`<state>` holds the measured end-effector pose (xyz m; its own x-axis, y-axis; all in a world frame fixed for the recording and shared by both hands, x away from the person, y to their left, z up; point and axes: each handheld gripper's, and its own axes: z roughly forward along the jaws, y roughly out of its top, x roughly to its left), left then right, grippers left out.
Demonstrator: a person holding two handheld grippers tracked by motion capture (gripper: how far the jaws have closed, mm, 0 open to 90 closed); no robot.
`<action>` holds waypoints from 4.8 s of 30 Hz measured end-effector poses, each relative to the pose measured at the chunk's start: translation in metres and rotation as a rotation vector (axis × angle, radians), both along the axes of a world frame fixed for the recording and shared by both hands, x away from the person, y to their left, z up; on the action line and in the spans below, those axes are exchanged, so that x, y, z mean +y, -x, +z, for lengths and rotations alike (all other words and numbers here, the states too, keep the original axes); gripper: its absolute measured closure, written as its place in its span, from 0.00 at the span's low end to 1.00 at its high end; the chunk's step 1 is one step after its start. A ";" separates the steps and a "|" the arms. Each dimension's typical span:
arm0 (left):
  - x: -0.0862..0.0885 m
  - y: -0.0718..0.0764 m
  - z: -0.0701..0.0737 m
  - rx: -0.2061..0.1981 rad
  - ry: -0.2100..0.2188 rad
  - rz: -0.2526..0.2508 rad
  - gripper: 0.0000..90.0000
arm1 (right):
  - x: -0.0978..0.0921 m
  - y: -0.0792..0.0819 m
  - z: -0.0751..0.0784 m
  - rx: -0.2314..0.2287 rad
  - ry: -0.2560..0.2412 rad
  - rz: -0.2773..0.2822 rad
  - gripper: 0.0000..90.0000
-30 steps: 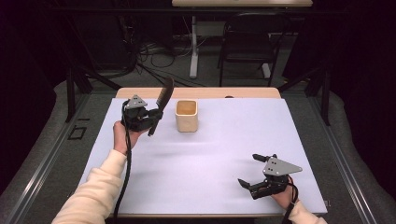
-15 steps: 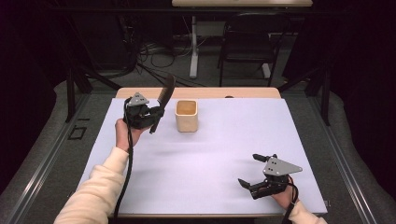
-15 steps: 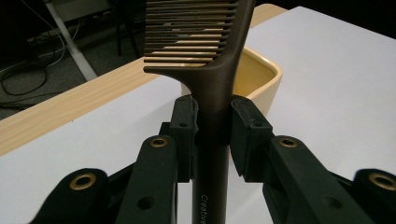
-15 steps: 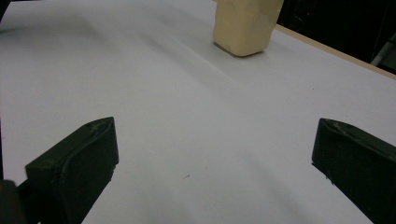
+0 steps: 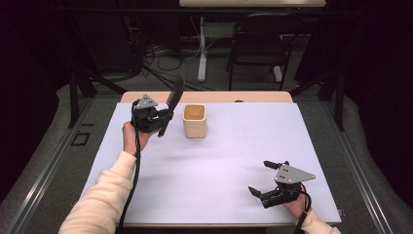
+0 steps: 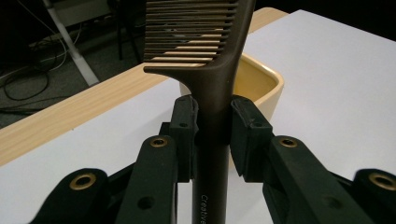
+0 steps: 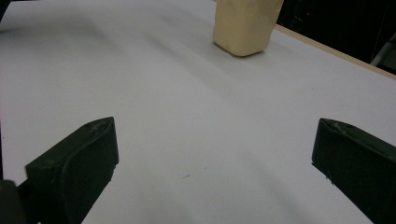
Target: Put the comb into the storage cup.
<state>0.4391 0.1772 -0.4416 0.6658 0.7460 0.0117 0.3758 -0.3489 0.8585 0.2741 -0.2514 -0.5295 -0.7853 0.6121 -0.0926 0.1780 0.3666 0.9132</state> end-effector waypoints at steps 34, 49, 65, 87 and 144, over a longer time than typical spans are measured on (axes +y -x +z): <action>-0.012 -0.012 0.014 -0.019 -0.008 -0.013 0.80 | 0.000 0.000 0.000 0.002 0.001 0.001 0.00; -0.018 -0.019 0.019 -0.020 -0.006 -0.009 0.80 | 0.000 0.000 0.000 0.005 0.000 0.001 0.00; -0.025 -0.025 0.025 -0.034 -0.006 -0.007 0.80 | 0.000 0.000 0.000 0.006 0.001 0.001 0.00; -0.036 -0.029 0.030 -0.056 -0.009 -0.019 0.80 | 0.000 0.000 0.000 0.004 0.002 0.001 0.00; -0.065 -0.040 0.037 -0.159 0.064 -0.068 0.80 | 0.000 -0.001 -0.001 0.010 0.005 0.000 0.00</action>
